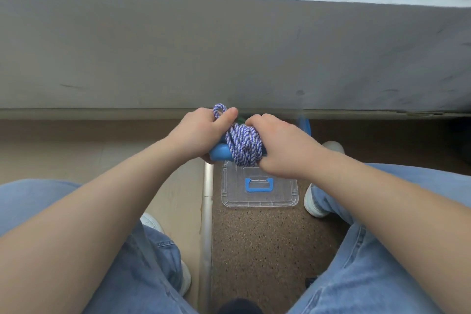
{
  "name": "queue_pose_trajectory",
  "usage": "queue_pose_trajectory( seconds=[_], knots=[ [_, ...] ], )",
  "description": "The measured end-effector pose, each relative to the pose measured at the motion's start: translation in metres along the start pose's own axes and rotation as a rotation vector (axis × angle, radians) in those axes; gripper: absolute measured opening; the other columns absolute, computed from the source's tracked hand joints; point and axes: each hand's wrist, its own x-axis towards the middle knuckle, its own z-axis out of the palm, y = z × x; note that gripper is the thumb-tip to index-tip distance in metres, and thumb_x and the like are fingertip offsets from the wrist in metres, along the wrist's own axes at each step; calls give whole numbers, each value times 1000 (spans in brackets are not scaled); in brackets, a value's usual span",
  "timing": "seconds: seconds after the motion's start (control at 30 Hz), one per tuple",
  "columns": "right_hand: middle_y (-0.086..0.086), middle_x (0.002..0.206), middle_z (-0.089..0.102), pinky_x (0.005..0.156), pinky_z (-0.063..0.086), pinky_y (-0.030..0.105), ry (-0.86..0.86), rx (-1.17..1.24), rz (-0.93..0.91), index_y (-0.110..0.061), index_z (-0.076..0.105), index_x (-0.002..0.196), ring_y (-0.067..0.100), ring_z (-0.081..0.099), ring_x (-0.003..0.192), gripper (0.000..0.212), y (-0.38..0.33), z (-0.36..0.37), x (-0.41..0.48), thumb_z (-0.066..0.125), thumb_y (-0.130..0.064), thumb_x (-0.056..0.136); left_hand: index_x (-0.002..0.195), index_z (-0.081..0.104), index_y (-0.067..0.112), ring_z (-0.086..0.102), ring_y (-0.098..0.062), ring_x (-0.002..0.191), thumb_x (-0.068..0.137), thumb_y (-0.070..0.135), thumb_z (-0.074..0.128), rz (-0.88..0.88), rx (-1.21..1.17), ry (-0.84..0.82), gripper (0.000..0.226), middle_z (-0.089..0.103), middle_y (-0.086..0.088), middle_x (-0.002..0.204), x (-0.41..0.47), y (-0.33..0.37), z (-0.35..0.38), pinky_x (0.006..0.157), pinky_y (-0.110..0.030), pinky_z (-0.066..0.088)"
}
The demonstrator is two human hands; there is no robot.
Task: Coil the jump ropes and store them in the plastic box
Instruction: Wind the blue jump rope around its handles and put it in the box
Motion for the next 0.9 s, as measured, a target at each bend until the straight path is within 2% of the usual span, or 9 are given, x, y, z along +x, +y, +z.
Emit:
queue_pose_trajectory(
  seconds=[0.1,0.17,0.23,0.33,0.47,0.53,0.7,0.8,0.9],
  knots=[
    [-1,128,52,101,45,39,-112,146,-62,-23,49,135,17,49,122,60,-3,-9,5,60,-38,78,58,48,10,68,-24,50,95,58,46,42,187,118,61,61,-6,50,-1,-2,1,55,-31,52],
    [-2,122,60,97,46,31,-5,273,-70,-21,60,127,12,52,117,48,-8,-10,7,59,-36,82,61,55,8,68,-24,56,93,60,49,52,193,145,61,64,-8,56,0,-6,3,59,-39,58],
    [-2,110,68,92,45,31,137,316,-36,-21,69,119,13,59,106,36,-13,-7,8,65,-38,88,72,66,9,70,-24,55,92,62,50,20,30,123,60,68,-9,62,-1,-4,6,55,-39,61],
    [-2,95,70,83,45,34,194,285,-20,-21,73,111,20,63,94,26,-14,3,11,66,-37,92,86,72,17,73,-20,62,91,59,57,-63,-241,45,45,72,-4,72,-1,-1,7,54,-35,60],
    [-4,110,76,88,52,36,363,320,84,-38,68,127,20,66,104,35,-8,1,12,56,-29,95,117,68,15,75,-13,86,92,33,70,-97,-601,-109,31,76,0,103,2,-2,6,75,-28,59],
    [-3,99,77,83,52,35,416,343,108,-38,72,120,17,66,93,32,-6,-3,12,57,-26,94,122,66,10,74,-19,97,92,21,70,-127,-779,-107,32,75,-7,111,1,-1,5,80,-26,59],
    [0,89,68,79,49,37,490,248,60,-24,77,103,21,62,91,18,-4,-1,17,63,-25,92,123,65,10,74,-16,87,94,21,68,-179,-896,-8,31,74,-10,114,0,3,10,73,-25,59],
    [6,92,61,69,46,38,462,44,7,-13,69,98,32,61,86,17,-5,2,17,57,-25,97,122,65,19,69,-18,89,96,26,66,-130,-841,53,28,70,-6,121,1,5,9,85,-37,60],
    [12,89,56,57,42,39,461,-176,-25,-10,59,93,43,60,67,18,-9,3,14,52,-25,100,122,65,24,70,-17,97,97,23,64,-61,-847,53,25,71,-5,117,-2,7,8,85,-40,60]
  ],
)
